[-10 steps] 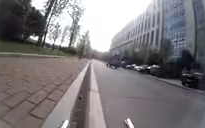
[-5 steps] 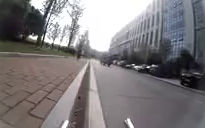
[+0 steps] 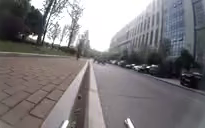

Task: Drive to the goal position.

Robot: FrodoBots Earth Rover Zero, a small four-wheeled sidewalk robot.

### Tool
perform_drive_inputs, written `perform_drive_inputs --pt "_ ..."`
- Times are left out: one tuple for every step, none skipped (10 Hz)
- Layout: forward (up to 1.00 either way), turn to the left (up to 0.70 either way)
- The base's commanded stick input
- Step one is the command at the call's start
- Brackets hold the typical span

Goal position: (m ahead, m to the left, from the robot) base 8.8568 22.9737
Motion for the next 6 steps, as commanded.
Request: perform_drive_inputs --pt "0.0 -0.45" --pt "0.0 -0.45" --pt "0.0 -0.45" --pt "0.24 -0.35" --pt "0.45 -0.27" --pt "0.45 -0.27"
